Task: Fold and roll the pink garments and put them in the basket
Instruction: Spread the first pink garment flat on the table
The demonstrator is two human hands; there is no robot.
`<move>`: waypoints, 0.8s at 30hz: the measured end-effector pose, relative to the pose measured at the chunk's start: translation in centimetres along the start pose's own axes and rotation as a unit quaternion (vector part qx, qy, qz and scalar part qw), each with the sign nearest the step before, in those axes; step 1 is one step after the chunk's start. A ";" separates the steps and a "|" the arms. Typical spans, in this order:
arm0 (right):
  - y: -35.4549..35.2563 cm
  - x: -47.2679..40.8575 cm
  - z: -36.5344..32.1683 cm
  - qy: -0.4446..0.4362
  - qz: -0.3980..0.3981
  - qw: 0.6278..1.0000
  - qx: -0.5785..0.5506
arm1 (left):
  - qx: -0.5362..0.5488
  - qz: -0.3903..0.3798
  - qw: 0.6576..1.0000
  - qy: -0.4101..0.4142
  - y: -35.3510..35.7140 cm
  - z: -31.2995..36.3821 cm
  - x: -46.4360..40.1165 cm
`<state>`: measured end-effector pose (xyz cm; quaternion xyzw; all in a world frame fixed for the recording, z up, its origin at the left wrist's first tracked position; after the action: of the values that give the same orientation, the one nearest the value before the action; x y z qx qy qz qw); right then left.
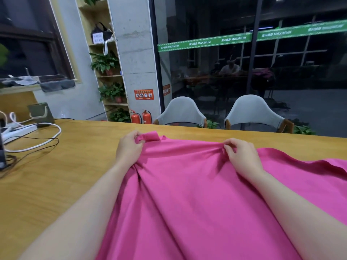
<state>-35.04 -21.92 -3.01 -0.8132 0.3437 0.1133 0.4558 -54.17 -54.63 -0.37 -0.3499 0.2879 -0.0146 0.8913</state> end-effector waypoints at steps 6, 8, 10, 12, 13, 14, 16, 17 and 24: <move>3.7 1.3 0.1 -0.035 -0.231 0.967 0.103 | -0.144 -0.040 0.988 -0.049 1.6 -4.0 0.5; 4.2 1.6 -0.2 -0.049 -0.246 0.958 0.140 | -0.184 -0.032 0.982 -0.018 2.2 -3.3 0.6; 4.0 1.8 -0.7 -0.049 -0.243 0.956 0.160 | -0.234 -0.017 0.972 0.024 2.4 -2.1 0.8; 3.4 2.3 -1.3 -0.052 -0.231 0.953 0.188 | -0.306 -0.032 0.950 0.050 2.3 -1.0 1.4; 2.9 2.7 -1.7 -0.058 -0.229 0.949 0.210 | -0.329 -0.053 0.941 0.053 2.2 -0.4 2.0; 2.4 3.1 -2.0 -0.066 -0.228 0.943 0.232 | -0.338 -0.079 0.936 0.053 2.2 0.1 2.6; 1.3 4.6 -2.7 -0.069 -0.240 0.934 0.255 | -0.315 -0.145 0.937 0.038 2.3 1.8 4.3; 0.7 5.6 -3.3 -0.065 -0.253 0.931 0.255 | -0.295 -0.186 0.937 0.030 2.2 2.9 5.6; -4.3 16.7 -9.4 -0.067 -0.315 0.928 0.187 | -0.191 -0.322 0.925 0.058 -2.7 9.6 22.7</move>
<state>-21.10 -35.69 -3.20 -0.7698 0.0530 -0.0481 0.6343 -29.77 -55.96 -4.39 -0.5864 0.2082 -0.2662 0.7361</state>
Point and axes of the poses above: each hand's wrist, its own x-axis away from the middle knuckle, its own y-axis out of the palm, z = x × y, the point moved 7 cm from there along -x, towards the middle knuckle, and after that the axes turned 2 degrees about -z, right-handed, at the moved point
